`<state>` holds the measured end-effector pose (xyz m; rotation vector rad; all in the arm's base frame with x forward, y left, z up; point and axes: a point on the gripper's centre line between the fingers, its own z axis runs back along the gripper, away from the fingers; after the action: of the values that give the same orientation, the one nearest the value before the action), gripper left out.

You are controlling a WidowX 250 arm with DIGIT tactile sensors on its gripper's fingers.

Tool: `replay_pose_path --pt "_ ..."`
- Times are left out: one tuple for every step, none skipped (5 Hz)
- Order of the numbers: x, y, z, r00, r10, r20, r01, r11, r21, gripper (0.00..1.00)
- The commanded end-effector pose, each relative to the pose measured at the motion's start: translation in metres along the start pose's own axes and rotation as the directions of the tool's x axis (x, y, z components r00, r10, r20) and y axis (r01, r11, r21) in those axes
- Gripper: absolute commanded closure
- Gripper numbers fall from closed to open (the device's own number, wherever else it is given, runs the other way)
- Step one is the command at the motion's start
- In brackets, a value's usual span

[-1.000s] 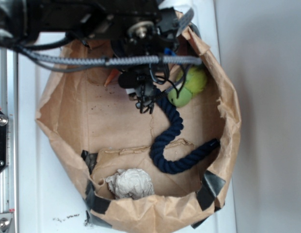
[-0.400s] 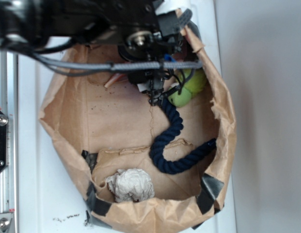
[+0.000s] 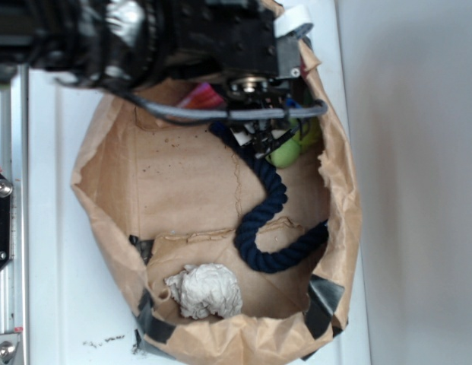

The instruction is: Grab the shell.

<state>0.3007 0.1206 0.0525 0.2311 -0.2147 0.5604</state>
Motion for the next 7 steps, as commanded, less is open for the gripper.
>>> replay_pose_path --pt "0.015 -0.003 0.02 0.996 0.071 0.044 -0.072 0.997 0.002 0.0" --pt "0.012 -0.006 0.018 0.997 0.058 0.053 -0.058 0.998 0.011 0.0" --pt "0.001 -0.011 0.011 0.997 0.016 0.072 -0.018 1.0 0.024 0.0" --pt "-0.004 -0.013 0.008 0.997 0.005 0.078 -0.008 1.0 0.03 0.72" --pt "-0.005 -0.014 0.009 0.996 -0.006 0.083 0.004 1.0 0.021 1.0" --pt "-0.004 -0.016 0.009 0.996 -0.011 0.084 0.01 1.0 0.019 1.0" --pt "-0.004 -0.017 0.009 0.996 -0.021 0.081 0.02 1.0 0.014 1.0"
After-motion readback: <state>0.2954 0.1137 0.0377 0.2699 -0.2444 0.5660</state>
